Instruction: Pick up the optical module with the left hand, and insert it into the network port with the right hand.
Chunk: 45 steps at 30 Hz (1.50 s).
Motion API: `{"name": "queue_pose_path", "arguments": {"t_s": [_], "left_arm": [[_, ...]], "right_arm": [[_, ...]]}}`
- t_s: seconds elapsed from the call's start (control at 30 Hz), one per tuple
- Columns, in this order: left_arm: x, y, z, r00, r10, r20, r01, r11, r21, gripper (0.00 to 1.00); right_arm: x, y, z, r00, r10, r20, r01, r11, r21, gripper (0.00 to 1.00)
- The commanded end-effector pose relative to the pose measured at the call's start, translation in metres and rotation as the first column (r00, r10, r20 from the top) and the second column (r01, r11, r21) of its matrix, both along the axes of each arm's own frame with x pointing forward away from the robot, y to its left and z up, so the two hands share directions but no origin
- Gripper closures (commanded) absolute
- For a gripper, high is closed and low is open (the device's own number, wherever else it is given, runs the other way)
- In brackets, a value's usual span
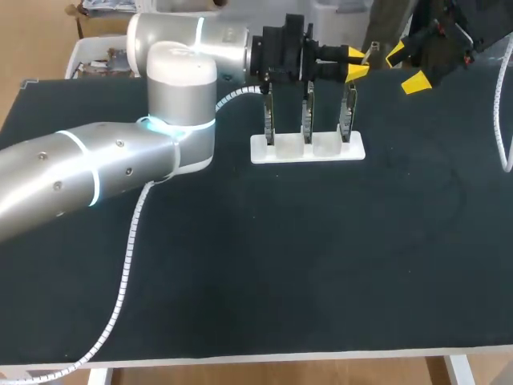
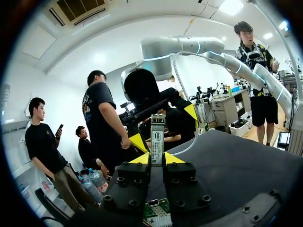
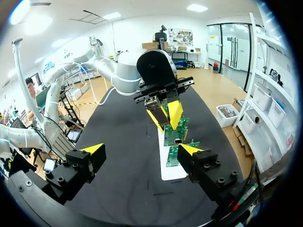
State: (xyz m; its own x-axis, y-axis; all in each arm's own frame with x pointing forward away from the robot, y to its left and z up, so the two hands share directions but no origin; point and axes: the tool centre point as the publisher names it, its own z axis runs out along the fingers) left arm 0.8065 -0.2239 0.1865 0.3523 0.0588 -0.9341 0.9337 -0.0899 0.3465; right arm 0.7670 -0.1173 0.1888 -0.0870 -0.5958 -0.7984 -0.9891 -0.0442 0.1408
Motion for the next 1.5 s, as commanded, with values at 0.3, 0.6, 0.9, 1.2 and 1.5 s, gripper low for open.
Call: {"name": "queue_pose_path", "arguments": {"t_s": [0.3,0.6,0.9,1.2,1.5], "left_arm": [[0.002,-0.001,0.000,1.000,-0.004,0.001,0.004,1.000,0.000,1.00],[0.002,-0.001,0.000,1.000,-0.004,0.001,0.004,1.000,0.000,1.00],[0.002,-0.001,0.000,1.000,-0.004,0.001,0.004,1.000,0.000,1.00],[0.002,-0.001,0.000,1.000,-0.004,0.001,0.004,1.000,0.000,1.00],[0.002,-0.001,0.000,1.000,-0.004,0.001,0.004,1.000,0.000,1.00]], "right_arm": [[-0.002,-0.001,0.010,0.999,0.004,0.040,-0.004,1.000,0.021,0.00],[-0.001,0.015,0.027,0.992,0.056,0.116,-0.060,0.998,0.028,0.00],[0.005,0.033,0.027,0.983,0.075,0.165,-0.088,0.993,0.075,0.00],[0.015,0.036,0.033,0.974,0.066,0.216,-0.087,0.992,0.088,0.00],[0.016,0.045,0.031,0.971,0.082,0.223,-0.106,0.989,0.099,0.00]]}}
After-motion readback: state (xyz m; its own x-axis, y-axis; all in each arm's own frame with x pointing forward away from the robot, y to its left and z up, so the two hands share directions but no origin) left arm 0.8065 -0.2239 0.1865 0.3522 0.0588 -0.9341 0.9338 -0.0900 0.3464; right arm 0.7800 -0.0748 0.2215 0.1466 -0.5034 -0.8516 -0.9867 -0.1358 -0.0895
